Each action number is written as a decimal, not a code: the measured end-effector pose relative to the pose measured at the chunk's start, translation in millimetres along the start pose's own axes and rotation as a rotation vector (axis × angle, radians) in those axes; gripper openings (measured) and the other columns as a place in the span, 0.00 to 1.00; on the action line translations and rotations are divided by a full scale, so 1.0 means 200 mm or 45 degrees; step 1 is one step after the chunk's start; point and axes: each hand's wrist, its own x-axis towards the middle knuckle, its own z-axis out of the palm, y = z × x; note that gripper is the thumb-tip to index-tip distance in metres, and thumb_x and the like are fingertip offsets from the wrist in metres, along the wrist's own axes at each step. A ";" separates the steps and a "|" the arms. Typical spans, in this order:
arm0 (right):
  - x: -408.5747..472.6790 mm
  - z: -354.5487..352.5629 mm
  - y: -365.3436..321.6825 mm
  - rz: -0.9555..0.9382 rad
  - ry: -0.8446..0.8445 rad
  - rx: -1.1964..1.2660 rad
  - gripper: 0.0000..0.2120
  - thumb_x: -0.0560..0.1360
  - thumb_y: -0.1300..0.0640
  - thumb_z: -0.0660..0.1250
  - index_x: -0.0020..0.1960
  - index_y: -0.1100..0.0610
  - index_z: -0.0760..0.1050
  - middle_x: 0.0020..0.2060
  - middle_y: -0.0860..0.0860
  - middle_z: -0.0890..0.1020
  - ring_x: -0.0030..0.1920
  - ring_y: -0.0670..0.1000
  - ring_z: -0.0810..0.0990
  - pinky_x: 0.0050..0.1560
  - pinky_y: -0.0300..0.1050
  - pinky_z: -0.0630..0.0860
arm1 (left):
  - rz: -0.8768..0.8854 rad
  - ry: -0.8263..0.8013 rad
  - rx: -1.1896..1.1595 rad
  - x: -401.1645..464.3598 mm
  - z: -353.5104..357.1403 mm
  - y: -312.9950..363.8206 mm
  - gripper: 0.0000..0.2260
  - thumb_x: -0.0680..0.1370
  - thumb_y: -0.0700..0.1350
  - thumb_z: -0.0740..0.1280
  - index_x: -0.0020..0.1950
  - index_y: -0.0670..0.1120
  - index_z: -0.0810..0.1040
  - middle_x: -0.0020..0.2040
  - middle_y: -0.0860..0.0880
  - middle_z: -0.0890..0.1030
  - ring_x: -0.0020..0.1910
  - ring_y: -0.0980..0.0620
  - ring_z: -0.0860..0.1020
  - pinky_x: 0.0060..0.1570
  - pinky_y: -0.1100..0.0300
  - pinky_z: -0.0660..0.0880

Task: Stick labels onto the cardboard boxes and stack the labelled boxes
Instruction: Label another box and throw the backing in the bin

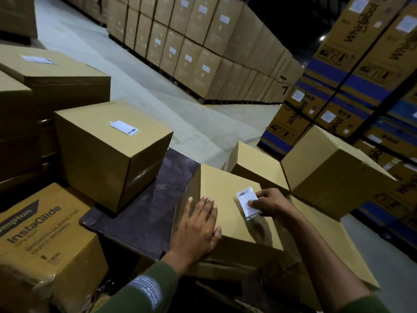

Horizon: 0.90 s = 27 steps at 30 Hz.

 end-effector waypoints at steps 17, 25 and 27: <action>0.13 0.22 0.10 -0.378 0.107 0.379 0.14 0.82 0.49 0.60 0.57 0.57 0.78 0.51 0.55 0.84 0.51 0.54 0.84 0.52 0.49 0.78 | 0.015 -0.001 0.094 0.00 0.00 0.00 0.25 0.79 0.56 0.57 0.68 0.42 0.76 0.70 0.41 0.74 0.72 0.43 0.69 0.65 0.35 0.68; -0.02 0.18 0.25 -0.457 -0.016 0.420 0.10 0.82 0.53 0.61 0.54 0.57 0.78 0.44 0.53 0.85 0.43 0.49 0.83 0.47 0.45 0.78 | 0.034 0.010 0.132 0.00 0.02 0.00 0.25 0.79 0.55 0.59 0.69 0.42 0.74 0.70 0.41 0.74 0.72 0.43 0.69 0.67 0.35 0.66; -0.06 0.15 0.32 -0.493 -0.067 0.385 0.12 0.81 0.49 0.62 0.55 0.56 0.78 0.43 0.52 0.85 0.43 0.50 0.83 0.46 0.47 0.78 | 0.046 0.029 0.142 0.00 0.02 0.00 0.24 0.79 0.55 0.59 0.68 0.41 0.75 0.69 0.41 0.75 0.71 0.43 0.70 0.67 0.36 0.66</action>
